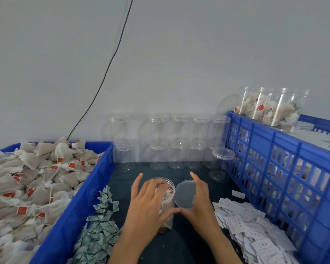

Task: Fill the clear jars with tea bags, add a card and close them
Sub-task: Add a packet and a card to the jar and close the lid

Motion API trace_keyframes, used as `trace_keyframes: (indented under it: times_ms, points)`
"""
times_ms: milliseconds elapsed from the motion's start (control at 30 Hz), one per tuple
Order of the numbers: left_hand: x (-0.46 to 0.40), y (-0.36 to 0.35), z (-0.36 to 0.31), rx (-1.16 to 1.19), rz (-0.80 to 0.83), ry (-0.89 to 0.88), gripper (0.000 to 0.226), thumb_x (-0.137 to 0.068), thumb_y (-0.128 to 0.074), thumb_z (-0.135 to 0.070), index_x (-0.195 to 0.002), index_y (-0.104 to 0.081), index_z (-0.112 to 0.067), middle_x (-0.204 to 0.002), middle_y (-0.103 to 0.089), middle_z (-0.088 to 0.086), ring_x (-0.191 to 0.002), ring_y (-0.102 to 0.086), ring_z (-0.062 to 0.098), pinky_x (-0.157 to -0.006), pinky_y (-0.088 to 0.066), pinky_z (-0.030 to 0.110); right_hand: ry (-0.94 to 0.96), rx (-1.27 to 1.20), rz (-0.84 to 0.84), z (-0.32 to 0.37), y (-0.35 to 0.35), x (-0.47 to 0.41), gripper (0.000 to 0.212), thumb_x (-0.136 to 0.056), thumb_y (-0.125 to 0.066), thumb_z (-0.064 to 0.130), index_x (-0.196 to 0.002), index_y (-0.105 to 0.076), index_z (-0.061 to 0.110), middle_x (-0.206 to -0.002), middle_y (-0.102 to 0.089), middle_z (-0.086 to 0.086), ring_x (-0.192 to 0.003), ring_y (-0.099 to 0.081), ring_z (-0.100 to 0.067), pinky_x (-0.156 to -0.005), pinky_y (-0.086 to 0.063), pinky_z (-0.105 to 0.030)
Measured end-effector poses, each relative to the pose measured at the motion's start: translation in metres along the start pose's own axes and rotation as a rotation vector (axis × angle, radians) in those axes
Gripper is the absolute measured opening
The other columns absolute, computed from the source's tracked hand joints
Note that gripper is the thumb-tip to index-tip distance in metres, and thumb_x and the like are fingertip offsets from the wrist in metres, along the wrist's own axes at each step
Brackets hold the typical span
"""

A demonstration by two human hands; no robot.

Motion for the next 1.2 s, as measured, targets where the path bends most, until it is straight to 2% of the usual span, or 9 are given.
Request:
trace_keyframes:
  times_ms: [100,233,367,467,567,733,900,1033,1200]
  points:
    - [-0.01,-0.012,-0.008,-0.12,0.208,-0.037,0.051,-0.062,-0.077,-0.063,-0.095,-0.072,-0.025,-0.091,-0.069,-0.017,-0.088,-0.067,0.002,-0.114,-0.025,0.046,0.012,0.008,0.007,-0.001,-0.004,0.001,0.11,-0.065,-0.087,0.02,-0.139,-0.013,0.052,-0.132,-0.027,0.017,-0.115,-0.034,0.019,-0.081,-0.037,0.001]
    - [-0.012,-0.032,0.005,-0.04,0.424,0.034,0.043,-0.088,-0.054,-0.059,-0.119,-0.058,-0.03,-0.11,-0.063,-0.018,-0.108,-0.054,-0.001,-0.116,0.011,0.016,0.002,-0.026,0.014,-0.004,-0.005,0.0,0.116,-0.064,-0.089,0.029,-0.138,-0.005,0.058,-0.131,-0.024,0.023,-0.117,-0.032,0.02,-0.079,-0.038,0.0]
    - [-0.018,-0.036,0.01,-0.079,0.507,0.061,0.04,-0.088,-0.052,-0.059,-0.102,-0.064,-0.024,-0.099,-0.068,-0.01,-0.1,-0.058,0.008,-0.116,-0.013,0.021,-0.007,-0.077,0.048,-0.008,-0.008,0.001,0.118,-0.067,-0.084,0.022,-0.132,0.003,0.069,-0.128,-0.025,0.021,-0.112,-0.039,0.015,-0.08,-0.039,0.0]
    - [-0.022,-0.037,0.015,-0.138,0.561,0.074,0.049,-0.085,-0.048,-0.067,-0.102,-0.067,-0.026,-0.096,-0.07,-0.01,-0.1,-0.058,0.008,-0.114,-0.013,0.024,-0.008,-0.096,0.089,-0.011,-0.009,0.001,0.114,-0.072,-0.081,0.017,-0.136,0.002,0.063,-0.129,-0.028,0.016,-0.108,-0.044,0.011,-0.083,-0.04,-0.003]
    - [-0.019,-0.023,0.021,-0.019,0.442,0.128,0.059,-0.075,-0.044,-0.079,-0.113,-0.063,-0.038,-0.106,-0.067,-0.022,-0.108,-0.052,-0.004,-0.117,-0.007,0.025,-0.01,-0.112,0.14,-0.014,-0.006,0.0,0.117,-0.069,-0.082,0.014,-0.137,0.0,0.063,-0.125,-0.031,0.017,-0.093,-0.049,0.006,-0.081,-0.047,-0.012]
    - [0.011,0.001,0.046,0.445,0.005,0.363,0.079,-0.055,-0.067,-0.076,-0.123,-0.051,-0.038,-0.122,-0.05,-0.03,-0.118,-0.038,-0.015,-0.104,-0.028,0.016,-0.035,-0.171,0.201,-0.005,0.006,-0.001,0.128,-0.049,-0.09,0.025,-0.137,-0.006,0.065,-0.127,-0.036,0.016,-0.117,-0.045,0.0,-0.095,-0.046,-0.023]
    - [0.044,-0.046,0.06,0.886,-0.017,0.651,0.122,-0.042,-0.096,-0.044,-0.14,-0.023,-0.037,-0.143,-0.032,-0.017,-0.131,-0.037,-0.001,-0.103,-0.037,0.02,-0.069,-0.37,0.158,0.01,0.016,-0.003,0.124,-0.044,-0.093,0.04,-0.137,-0.014,0.062,-0.126,-0.046,0.012,-0.114,-0.054,-0.002,-0.096,-0.047,-0.026]
    - [0.06,-0.08,0.054,1.039,0.103,0.707,0.116,-0.052,-0.094,-0.007,-0.132,-0.018,-0.041,-0.138,-0.037,-0.013,-0.119,-0.052,0.002,-0.09,-0.048,0.015,-0.069,-0.485,0.12,0.033,0.005,-0.009,0.105,-0.057,-0.09,0.044,-0.137,-0.022,0.054,-0.128,-0.046,0.007,-0.117,-0.052,0.0,-0.088,-0.05,-0.018]
    - [0.064,-0.089,0.055,1.089,0.134,0.732,0.098,-0.053,-0.09,-0.021,-0.122,-0.022,-0.031,-0.128,-0.056,0.001,-0.11,-0.064,0.011,-0.096,-0.052,0.03,-0.019,-0.337,0.188,0.062,-0.019,-0.018,0.085,-0.069,-0.074,0.061,-0.138,-0.025,0.05,-0.129,-0.044,0.019,-0.119,-0.042,0.013,-0.094,-0.042,-0.017]
Point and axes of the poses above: each hand's wrist, its own x-axis away from the middle knuckle, its own y-axis out of the back of the hand, z = x × y, the point moved 8 cm from there along -x, towards the middle knuckle
